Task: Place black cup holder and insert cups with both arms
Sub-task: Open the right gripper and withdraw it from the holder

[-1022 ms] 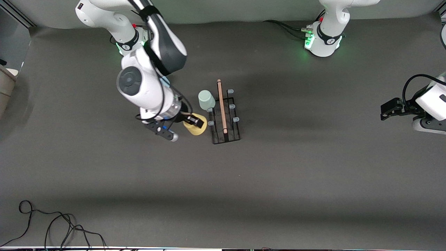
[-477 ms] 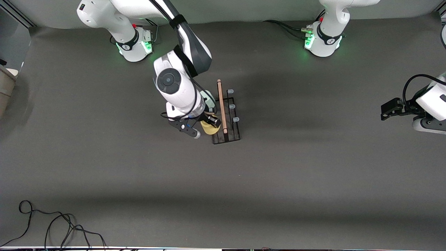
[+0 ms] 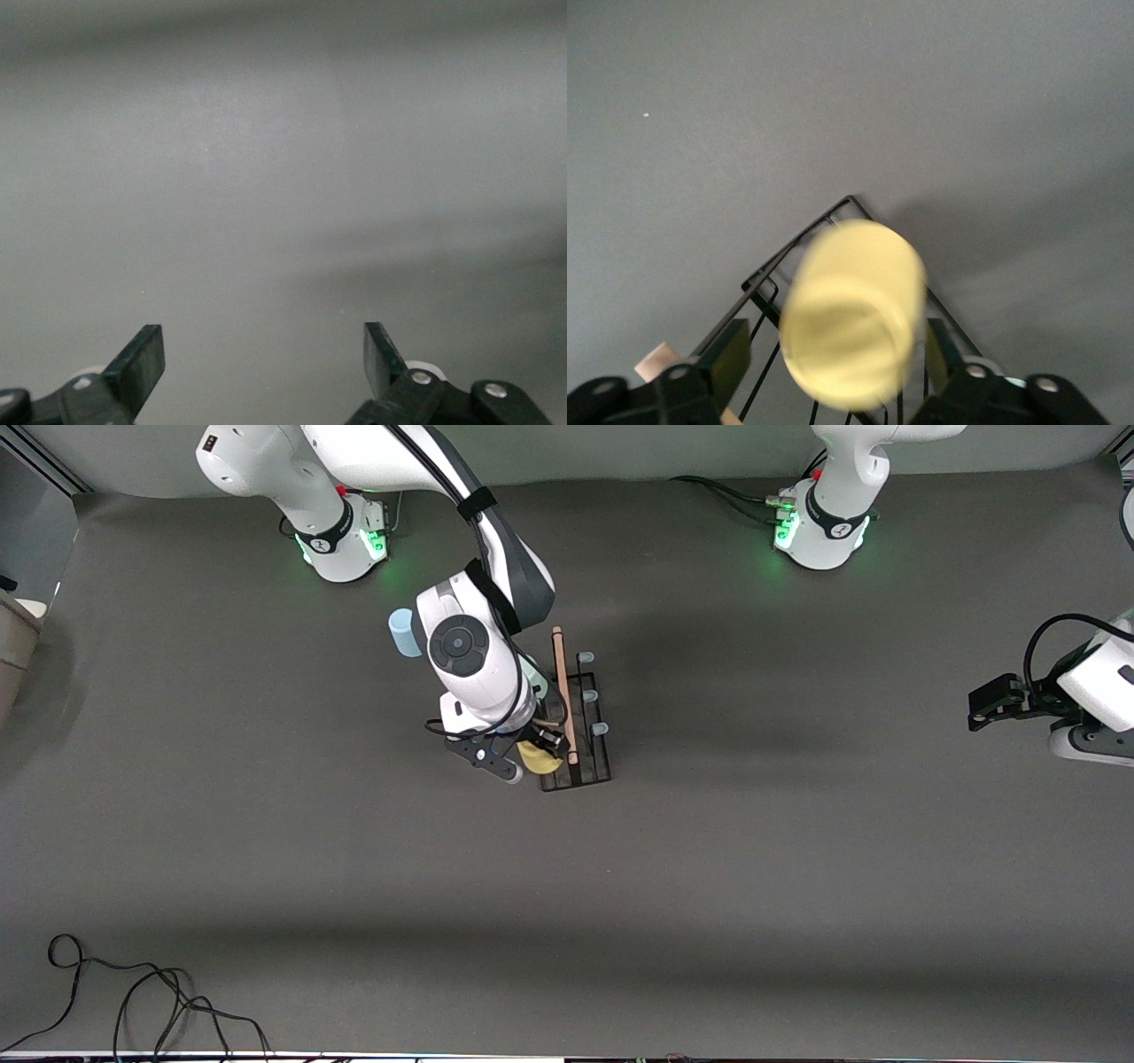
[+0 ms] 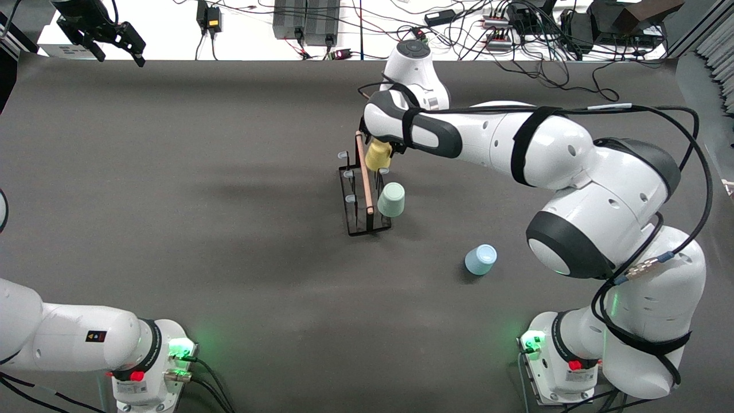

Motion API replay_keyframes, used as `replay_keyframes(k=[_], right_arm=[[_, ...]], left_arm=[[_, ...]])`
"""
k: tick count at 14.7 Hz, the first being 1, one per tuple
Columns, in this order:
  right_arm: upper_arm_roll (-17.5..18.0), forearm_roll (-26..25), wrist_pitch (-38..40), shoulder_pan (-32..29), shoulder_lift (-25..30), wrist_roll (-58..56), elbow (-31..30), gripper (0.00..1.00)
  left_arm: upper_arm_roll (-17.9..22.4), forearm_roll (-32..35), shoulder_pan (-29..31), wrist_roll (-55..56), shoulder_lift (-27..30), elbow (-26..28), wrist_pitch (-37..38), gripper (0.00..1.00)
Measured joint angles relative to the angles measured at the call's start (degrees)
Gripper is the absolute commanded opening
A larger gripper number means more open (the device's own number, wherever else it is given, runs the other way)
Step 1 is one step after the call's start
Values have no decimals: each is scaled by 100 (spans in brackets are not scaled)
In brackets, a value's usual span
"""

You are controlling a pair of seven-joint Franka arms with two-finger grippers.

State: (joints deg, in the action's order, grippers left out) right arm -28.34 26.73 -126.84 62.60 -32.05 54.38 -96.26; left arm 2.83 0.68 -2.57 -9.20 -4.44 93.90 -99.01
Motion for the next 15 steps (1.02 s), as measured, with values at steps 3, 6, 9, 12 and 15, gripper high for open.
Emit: replay_keyframes(k=[3, 6, 9, 12, 15], right_arm=[[-143, 0, 139, -9, 82, -16, 114, 91], [-555, -6, 819, -13, 441, -434, 225, 91], [-1257, -16, 1960, -32, 1088, -1427, 279, 91], [-2123, -38, 3219, -55, 1654, -2528, 353, 91], [-3011, -197, 4305, -64, 1832, -3589, 666, 92]], left_arm=[[-1, 0, 0, 0, -3, 0, 0, 100], [-2, -1, 0, 0, -4, 1, -12, 100], [-5, -2, 0, 0, -5, 2, -32, 100], [-8, -3, 0, 0, -11, 5, -70, 100], [-8, -4, 0, 0, -14, 5, -142, 100]])
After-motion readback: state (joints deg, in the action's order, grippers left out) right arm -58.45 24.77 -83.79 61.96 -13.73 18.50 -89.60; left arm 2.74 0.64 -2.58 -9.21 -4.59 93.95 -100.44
